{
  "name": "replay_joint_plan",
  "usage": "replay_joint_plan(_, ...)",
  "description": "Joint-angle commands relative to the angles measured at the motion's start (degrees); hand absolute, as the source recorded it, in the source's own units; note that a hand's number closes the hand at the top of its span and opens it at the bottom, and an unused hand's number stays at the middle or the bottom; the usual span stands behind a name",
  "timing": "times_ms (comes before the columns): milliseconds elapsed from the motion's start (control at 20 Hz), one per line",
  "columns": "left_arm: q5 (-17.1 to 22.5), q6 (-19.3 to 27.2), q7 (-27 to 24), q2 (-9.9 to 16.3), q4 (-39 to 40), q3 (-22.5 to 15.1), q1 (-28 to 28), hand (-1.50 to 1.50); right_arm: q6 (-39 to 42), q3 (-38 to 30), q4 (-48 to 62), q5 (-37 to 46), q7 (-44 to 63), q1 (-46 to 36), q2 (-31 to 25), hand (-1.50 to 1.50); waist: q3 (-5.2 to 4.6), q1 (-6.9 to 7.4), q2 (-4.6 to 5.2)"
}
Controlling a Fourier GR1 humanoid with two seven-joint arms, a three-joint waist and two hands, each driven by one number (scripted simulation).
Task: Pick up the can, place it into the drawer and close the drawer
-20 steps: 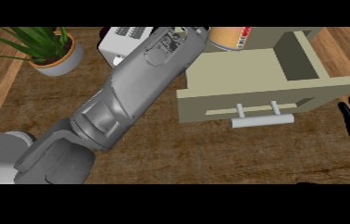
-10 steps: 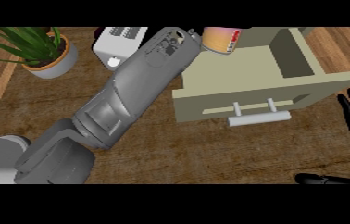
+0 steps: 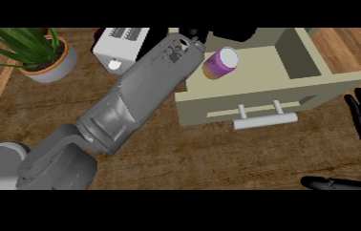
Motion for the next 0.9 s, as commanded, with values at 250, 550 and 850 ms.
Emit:
replay_joint_plan(250,2.4,3.6,-3.1,0.0,1.1,-1.5,2.6,-1.50,1.2,1.4,-2.0,0.4,-0.8,2.8,0.7,-1.50,-0.02,-0.62,0.17)
replay_joint_plan(550,5.1,6.3,-2.7,0.0,-0.7,-2.3,3.1,-1.50,0.6,-0.1,-5.3,0.7,2.4,-1.1,-2.6,-1.50,-0.09,-1.08,0.10)
replay_joint_plan(850,7.9,4.6,-3.2,0.0,0.0,0.3,0.0,-1.50,-0.6,2.6,-5.6,13.8,-4.3,-1.4,-4.5,-1.50,-0.11,0.79,0.08)
